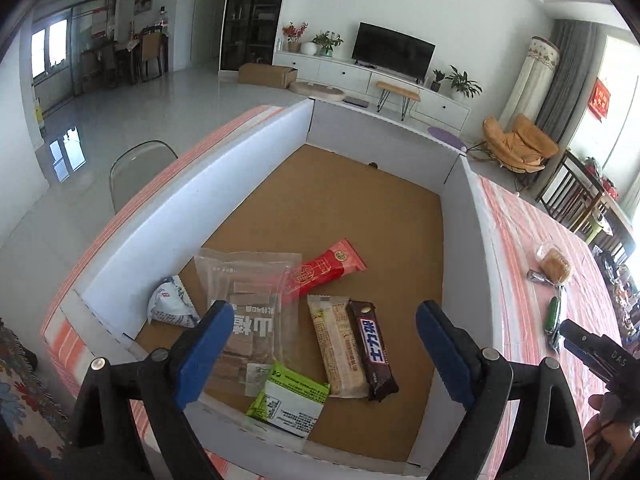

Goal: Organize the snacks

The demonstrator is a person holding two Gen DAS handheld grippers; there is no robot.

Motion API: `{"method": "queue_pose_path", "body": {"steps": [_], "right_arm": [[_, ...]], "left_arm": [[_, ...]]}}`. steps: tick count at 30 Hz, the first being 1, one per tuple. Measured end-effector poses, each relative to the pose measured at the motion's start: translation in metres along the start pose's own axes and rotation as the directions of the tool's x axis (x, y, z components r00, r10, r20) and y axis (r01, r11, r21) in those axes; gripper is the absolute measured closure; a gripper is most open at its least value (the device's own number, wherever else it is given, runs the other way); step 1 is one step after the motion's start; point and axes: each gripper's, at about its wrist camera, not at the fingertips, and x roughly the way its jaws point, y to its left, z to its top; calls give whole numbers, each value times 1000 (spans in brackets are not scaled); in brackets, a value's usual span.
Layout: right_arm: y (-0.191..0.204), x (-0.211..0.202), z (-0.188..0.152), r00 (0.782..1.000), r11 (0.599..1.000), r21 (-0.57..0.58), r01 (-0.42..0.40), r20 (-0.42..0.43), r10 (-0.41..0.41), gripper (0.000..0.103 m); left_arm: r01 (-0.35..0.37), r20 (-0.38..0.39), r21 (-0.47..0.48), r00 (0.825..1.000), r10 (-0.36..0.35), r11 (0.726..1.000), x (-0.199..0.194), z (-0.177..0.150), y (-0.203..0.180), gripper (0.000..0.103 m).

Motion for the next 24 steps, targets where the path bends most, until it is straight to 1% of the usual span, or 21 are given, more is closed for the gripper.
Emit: {"method": "queue_pose_path", "body": {"steps": [1,2,4,5,7,8,9,10,11,12,13,14,15,18,21,22,24], "right_arm": [[-20,-9,-1,995,996,-7,89,42,-88,34],[-40,-17,-2,980,983,-6,185,81,-184,33],[-80,-28,-6,927,936,4,351,136,-348,33],[-102,-34,-11,894,905,13,425,153,-422,33],[-138,-42,-20,833,848,47,528,164,-528,33],[-154,-47,-26,813,830,83,551,170,-557,31],[-171,-56,-29,815,826,172,537,146,-561,32],[-179,-63,-27,840,845,234,481,151,-521,32],[-181,-71,-25,838,847,254,467,179,-515,33],[-182,-72,-24,816,829,259,496,188,-547,33],[-180,-72,-25,798,812,260,523,185,-573,32],[-181,-68,-25,796,807,258,532,174,-580,32],[-178,-61,-23,793,800,250,546,152,-589,33],[-182,-52,-28,776,773,228,592,99,-623,33],[-186,-51,-31,771,763,239,601,80,-632,33],[-189,-51,-32,769,759,248,603,74,-635,32],[-193,-50,-33,769,753,263,603,58,-637,32]], "left_arm": [[30,10,16,1000,-30,999,-3,0,-13,10],[61,16,32,998,-61,998,-7,0,-28,8],[129,25,69,991,-131,989,-19,-2,-58,5],[166,23,93,985,-169,982,-23,-4,-74,3],[245,-2,153,969,-248,957,-29,-13,-109,3],[283,-27,190,959,-283,940,-31,-18,-129,3],[316,-57,225,949,-311,922,-30,-25,-148,3],[345,-91,253,939,-332,904,-27,-32,-166,3],[379,-133,271,925,-356,885,-24,-38,-183,3],[417,-174,281,908,-382,865,-21,-44,-202,3],[443,-202,290,895,-398,848,-14,-51,-216,3],[454,-223,307,889,-400,837,-9,-58,-232,3],[451,-239,325,889,-390,831,1,-63,-245,3],[428,-288,374,897,-336,823,38,-83,-273,3],[370,-274,425,922,-272,826,74,-96,-285,3],[354,-269,435,929,-256,828,85,-98,-287,3],[334,-263,434,935,-237,836,103,-98,-286,3]]}}
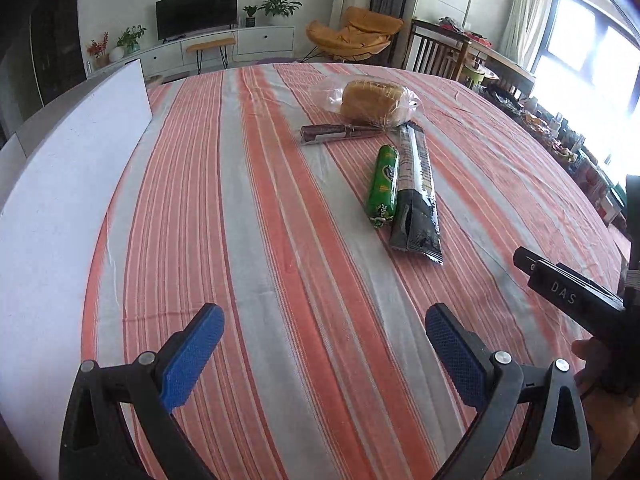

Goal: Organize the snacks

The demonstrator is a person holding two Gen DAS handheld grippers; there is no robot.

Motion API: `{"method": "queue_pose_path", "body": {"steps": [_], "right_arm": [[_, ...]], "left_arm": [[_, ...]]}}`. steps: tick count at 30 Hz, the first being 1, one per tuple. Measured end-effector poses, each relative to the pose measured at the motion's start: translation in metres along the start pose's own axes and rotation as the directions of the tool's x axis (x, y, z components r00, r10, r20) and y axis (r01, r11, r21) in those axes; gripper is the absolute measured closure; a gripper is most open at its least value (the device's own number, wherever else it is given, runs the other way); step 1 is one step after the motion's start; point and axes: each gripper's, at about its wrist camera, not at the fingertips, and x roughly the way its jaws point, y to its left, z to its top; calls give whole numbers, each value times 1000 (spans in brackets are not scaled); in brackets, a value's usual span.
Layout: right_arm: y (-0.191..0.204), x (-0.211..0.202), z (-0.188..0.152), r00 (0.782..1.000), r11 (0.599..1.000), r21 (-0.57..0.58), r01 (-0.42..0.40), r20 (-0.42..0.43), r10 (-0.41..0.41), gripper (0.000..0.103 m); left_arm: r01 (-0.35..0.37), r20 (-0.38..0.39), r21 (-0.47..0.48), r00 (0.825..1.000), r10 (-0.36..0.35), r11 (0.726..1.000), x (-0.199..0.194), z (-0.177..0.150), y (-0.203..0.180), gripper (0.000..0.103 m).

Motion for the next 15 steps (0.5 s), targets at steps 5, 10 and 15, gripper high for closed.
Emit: {"method": "queue_pose_path", "body": {"steps": [5,10,15], "right_arm": [[3,2,-2,1000,1000,-15,16,-8,-16,28],[3,3,-3,1000,1000,-15,25,-5,-25,20],[2,3,-4,999,999,-9,35,1,-35,15]], "left_arm": [[-49,7,-22,999,50,999,19,0,18,3],[-67,8,-5,998,67,998,21,-4,18,1],[-106,-9,29,994,107,994,27,-3,13,0]]}}
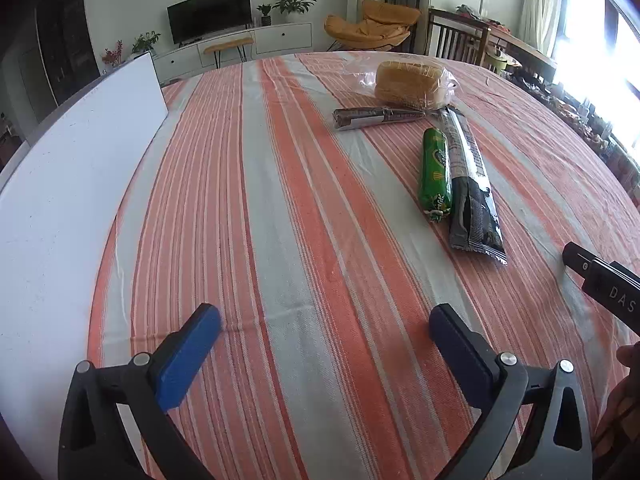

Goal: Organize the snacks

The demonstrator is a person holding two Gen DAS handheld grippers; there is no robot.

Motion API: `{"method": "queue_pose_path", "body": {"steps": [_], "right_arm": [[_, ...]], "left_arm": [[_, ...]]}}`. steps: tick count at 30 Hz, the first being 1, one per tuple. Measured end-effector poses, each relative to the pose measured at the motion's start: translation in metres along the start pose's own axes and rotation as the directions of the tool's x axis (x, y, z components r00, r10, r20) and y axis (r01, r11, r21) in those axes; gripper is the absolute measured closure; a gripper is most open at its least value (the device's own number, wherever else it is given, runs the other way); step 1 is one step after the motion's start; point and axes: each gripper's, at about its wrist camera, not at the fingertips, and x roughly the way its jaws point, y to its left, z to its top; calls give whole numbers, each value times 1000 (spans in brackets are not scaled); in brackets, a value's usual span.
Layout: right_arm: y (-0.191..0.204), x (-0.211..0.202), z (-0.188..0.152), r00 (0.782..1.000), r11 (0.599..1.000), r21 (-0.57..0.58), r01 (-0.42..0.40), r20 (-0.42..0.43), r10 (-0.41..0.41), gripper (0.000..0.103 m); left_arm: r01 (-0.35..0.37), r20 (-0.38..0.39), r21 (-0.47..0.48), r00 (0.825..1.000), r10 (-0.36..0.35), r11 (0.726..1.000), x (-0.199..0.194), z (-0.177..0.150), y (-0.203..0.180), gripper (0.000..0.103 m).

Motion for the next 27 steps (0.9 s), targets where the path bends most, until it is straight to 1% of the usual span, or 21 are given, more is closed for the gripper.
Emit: {"method": "queue_pose_path", "body": {"steps": [27], "right_arm": [[0,1,1,1000,1000,-3,-8,0,8,11]], "left_arm": [[-1,0,1,1000,1,1000,0,0,0,0]]}}
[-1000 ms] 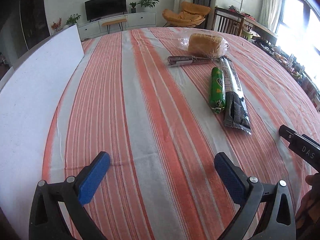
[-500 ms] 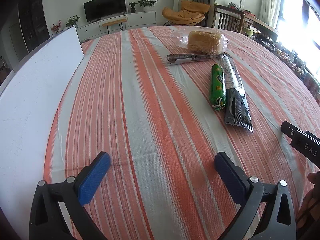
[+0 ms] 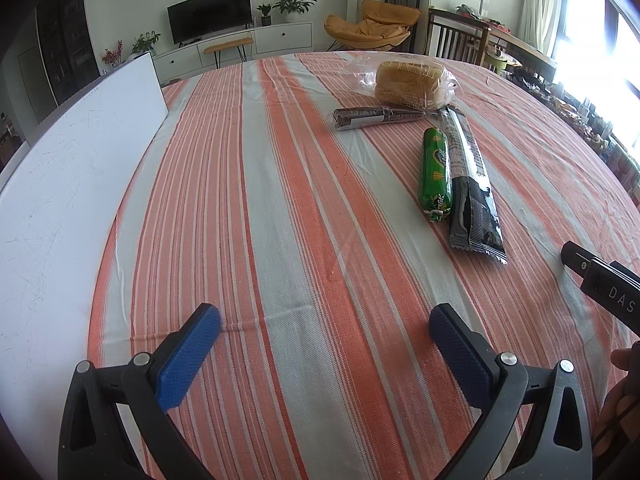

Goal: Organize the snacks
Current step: 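Grasp the brown wrapped cake roll with the left gripper and lift it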

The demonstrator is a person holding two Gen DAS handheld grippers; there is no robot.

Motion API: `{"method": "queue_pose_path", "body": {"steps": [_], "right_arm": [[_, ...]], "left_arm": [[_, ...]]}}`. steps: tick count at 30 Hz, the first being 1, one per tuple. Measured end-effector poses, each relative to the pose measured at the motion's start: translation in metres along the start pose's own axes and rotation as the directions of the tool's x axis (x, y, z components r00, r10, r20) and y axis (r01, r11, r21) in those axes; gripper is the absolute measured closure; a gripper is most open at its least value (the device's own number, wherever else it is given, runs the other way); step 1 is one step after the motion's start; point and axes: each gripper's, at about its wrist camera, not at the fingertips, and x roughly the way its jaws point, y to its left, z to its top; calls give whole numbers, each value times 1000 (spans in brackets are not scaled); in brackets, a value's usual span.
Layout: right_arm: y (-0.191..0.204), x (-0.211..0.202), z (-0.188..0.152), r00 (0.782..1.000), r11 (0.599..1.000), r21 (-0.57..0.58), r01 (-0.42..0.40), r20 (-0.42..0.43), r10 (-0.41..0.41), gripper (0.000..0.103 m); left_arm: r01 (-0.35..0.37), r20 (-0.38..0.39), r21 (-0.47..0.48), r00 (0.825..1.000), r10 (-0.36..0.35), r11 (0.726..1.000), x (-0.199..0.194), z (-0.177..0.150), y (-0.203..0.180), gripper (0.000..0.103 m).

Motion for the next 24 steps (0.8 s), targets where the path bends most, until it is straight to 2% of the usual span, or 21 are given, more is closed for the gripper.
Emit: {"method": "queue_pose_path", "body": {"steps": [7,10,11,13,16,19,21,24], "right_arm": [[1,1,1,1000,1000,-6,-4,-7,4,9],[1,1,1,1000,1000,-7,-5,-6,5,9],[1,1,1,1000,1000,-7,-7,-6,7,9],[2,2,1,1000,1000,-7,-8,-6,8,9],[2,2,1,1000,1000,-7,-8,-6,8,9],[2,2,1,1000,1000,-7,-8,-6,8,9],[2,2,2,1000,1000,-7,-8,-5,8,9],[2,2,1,1000,1000,-7,-8,-5,8,9]], "left_arm": [[6,-2,8,1000,-6,1000,0,0,0,0],[49,-107,15,993,-47,999,-2,11,5,1],[76,-106,-3,991,-76,997,-8,18,8,4],[101,-44,-31,994,-103,994,-27,42,14,4],[99,50,-28,994,-98,995,-41,91,17,4],[102,5,8,995,-102,995,-9,137,15,7],[92,-47,70,995,-89,993,22,157,8,21],[110,-102,209,991,-90,972,59,168,-15,29]]}}
